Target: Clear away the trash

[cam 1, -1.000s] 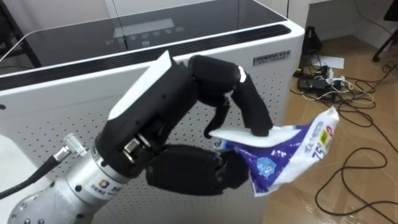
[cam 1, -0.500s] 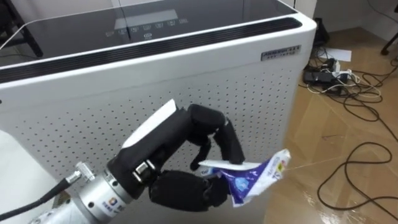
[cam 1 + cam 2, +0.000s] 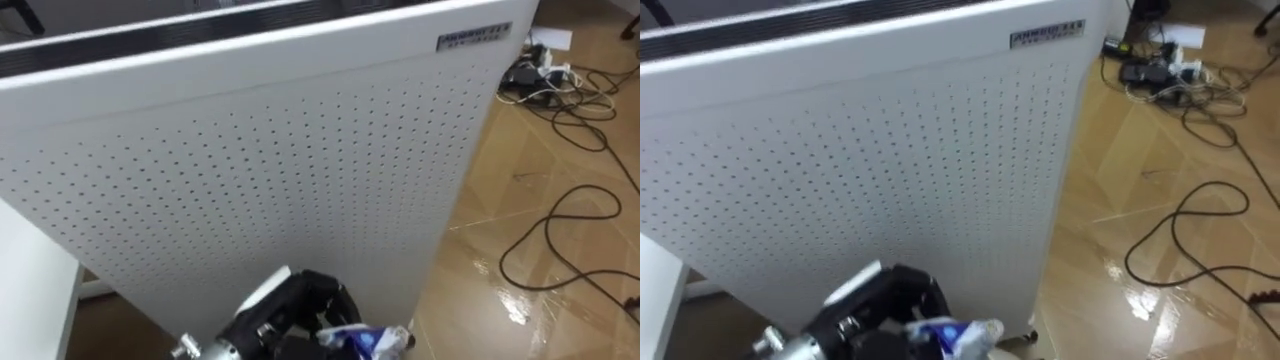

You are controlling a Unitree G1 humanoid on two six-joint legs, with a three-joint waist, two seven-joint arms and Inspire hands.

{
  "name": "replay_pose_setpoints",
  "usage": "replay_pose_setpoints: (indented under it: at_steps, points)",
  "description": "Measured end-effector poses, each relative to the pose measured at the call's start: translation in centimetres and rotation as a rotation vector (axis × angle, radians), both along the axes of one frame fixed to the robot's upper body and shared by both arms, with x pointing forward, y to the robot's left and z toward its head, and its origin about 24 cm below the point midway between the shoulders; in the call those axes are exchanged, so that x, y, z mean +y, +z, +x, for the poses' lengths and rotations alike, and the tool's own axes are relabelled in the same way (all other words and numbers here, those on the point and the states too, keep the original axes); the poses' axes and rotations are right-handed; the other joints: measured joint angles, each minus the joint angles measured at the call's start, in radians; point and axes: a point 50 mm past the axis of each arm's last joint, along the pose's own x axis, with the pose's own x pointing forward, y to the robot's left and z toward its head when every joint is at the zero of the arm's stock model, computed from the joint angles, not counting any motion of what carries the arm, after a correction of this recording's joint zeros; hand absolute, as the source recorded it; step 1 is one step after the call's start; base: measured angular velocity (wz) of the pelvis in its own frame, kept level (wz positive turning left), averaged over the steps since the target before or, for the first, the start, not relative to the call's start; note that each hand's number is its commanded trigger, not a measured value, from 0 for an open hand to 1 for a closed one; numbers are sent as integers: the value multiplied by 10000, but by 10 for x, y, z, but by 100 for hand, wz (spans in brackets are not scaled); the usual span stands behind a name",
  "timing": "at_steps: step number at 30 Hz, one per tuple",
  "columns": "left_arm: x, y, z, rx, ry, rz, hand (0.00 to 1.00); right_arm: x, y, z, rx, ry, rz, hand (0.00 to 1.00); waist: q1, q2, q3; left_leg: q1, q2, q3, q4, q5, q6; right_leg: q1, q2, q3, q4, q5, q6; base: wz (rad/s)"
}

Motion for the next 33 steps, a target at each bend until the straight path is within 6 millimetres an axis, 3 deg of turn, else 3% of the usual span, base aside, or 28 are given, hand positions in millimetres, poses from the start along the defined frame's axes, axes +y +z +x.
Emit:
replay_pose_setpoints:
  at_steps: [8,9,10,12,33]
  points:
    - [-6,-32,-2,1304,8,247,100,2,-1,2,-33,-79,-51,100,66,-60,24,-1003,-6,87,194,93,12,-1096,-35,132,355,32,-50,-3]
    - [-6,-33,-2,1367,8,247,84,1,-1,2,-37,-87,-58,100,64,-62,23,-1028,-11,88,194,101,14,-1143,-43,130,395,32,-50,0]
    - [-7,-35,-2,1467,5,252,24,1,-1,2,-49,-112,-80,100,57,-63,23,-1060,-13,93,195,109,15,-1210,-55,147,462,32,-49,0]
    - [-7,-37,-3,1519,-24,289,0,1,-1,3,-78,-121,-85,100,50,-67,22,-1110,-10,112,228,110,15,-1251,-53,160,470,32,-50,0]
    - [9,-45,-6,1654,518,828,0,-2,-3,0,96,-377,31,100,27,-186,-7,-1308,-17,45,533,151,3,-1350,-51,111,742,48,-84,1]
